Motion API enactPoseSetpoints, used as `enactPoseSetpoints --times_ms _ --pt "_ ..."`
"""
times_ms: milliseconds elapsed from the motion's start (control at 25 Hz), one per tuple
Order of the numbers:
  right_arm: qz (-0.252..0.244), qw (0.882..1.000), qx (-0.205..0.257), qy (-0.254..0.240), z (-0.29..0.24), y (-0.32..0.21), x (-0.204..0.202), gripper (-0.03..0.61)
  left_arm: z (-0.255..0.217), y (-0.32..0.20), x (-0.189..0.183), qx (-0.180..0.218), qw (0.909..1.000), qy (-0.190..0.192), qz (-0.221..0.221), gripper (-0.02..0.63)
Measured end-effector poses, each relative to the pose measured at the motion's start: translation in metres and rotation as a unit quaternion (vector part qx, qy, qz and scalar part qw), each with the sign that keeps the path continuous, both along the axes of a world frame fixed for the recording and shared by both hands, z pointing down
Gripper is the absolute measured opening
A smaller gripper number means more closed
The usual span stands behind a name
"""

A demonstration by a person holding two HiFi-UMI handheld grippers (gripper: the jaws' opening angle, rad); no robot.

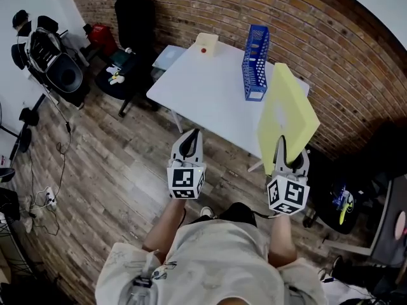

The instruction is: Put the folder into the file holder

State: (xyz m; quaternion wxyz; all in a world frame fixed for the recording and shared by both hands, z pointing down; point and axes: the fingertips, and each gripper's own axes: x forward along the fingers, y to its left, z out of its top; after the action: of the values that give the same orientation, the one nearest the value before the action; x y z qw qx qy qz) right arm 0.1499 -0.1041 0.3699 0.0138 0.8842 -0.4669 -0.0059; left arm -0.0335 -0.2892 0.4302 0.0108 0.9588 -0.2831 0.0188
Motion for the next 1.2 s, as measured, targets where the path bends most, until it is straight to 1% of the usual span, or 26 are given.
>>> enactPoseSetpoints --times_ms 200,400,720,960,1200 --pt "0.0 0.999 0.028 0.018 -0.025 -0.016 0.021 0.164 0.004 -0.009 0.02 0.002 1.0 -0.006 0.007 0.02" --pt "-0.005 0.997 0.063 0.039 -0.055 -0.043 0.054 0.164 0.0 -0.033 0.049 0.016 0.9998 -0.007 0.004 0.02" --pt "-0.011 0.99 0.125 0.069 -0.094 -0.089 0.099 0.164 -0.018 -0.072 0.093 0.041 0.9992 0.001 -0.005 0.02" --pt "-0.016 0.988 0.139 0.07 -0.093 -0.123 0.129 0.164 -0.026 -0.09 0.119 0.058 0.9983 -0.006 -0.003 0.02" --pt "-0.022 0.987 0.145 0.068 -0.087 -0.152 0.161 0.164 -0.018 -0.104 0.146 0.06 0.9981 -0.016 -0.002 0.02"
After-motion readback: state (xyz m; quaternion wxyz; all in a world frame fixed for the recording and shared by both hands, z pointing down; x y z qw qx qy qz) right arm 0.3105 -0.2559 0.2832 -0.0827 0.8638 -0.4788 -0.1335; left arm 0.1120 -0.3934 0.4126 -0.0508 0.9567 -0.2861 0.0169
